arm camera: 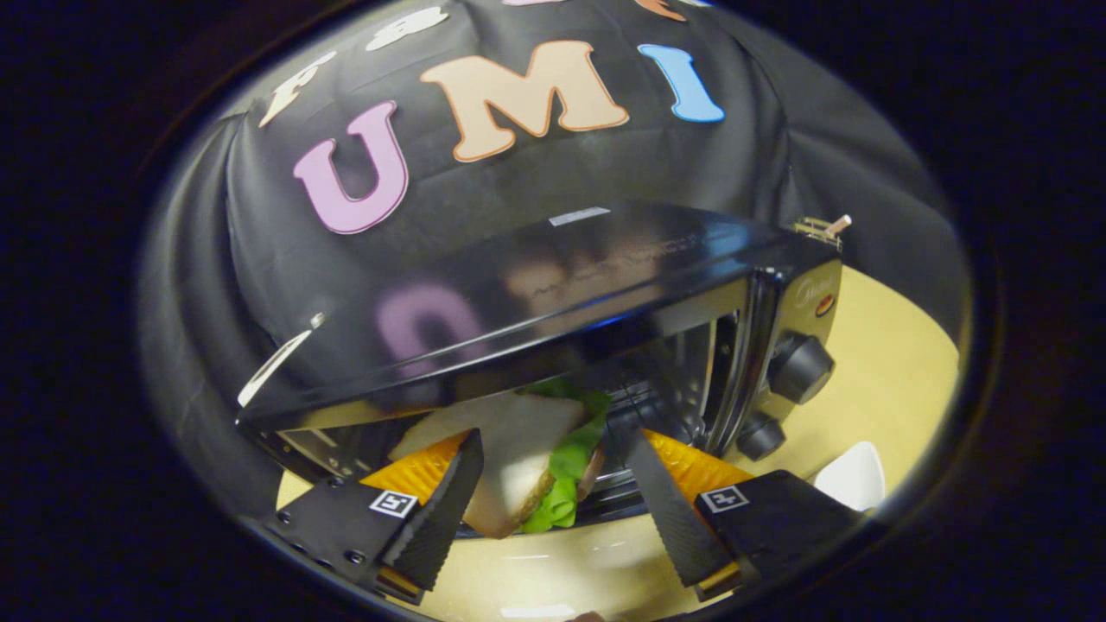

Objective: Open the toaster oven, put the food inside, and close the toaster oven door.

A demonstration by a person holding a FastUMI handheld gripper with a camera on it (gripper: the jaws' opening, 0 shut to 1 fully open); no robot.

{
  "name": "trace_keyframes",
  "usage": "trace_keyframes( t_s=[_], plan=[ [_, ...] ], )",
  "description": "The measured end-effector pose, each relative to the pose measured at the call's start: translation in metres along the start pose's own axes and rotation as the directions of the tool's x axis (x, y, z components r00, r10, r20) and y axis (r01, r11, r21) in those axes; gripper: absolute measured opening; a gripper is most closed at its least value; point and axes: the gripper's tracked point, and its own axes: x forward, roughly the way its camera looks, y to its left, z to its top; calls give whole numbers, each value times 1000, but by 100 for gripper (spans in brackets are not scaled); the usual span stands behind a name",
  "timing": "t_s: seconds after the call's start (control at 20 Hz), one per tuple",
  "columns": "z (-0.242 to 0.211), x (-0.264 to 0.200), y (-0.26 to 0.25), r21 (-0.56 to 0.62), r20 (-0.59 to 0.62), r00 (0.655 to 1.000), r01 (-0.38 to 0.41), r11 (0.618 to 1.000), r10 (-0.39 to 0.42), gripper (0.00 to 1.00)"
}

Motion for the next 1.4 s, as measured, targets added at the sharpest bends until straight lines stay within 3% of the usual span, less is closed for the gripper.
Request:
trace_keyframes(
  t_s=[0.3, 0.6, 1.05, 1.4],
  plan=[
    [19, -41, -6, -127, 34, 999, -13, 992, 17, 99],
    [6, -104, -13, -109, -84, 993, -96, 989, 87, 100],
    [-73, -175, -55, 9, -349, 933, -86, 996, 84, 99],
    [-133, -180, -77, -60, -477, 878, -90, 994, 51, 98]
  ],
)
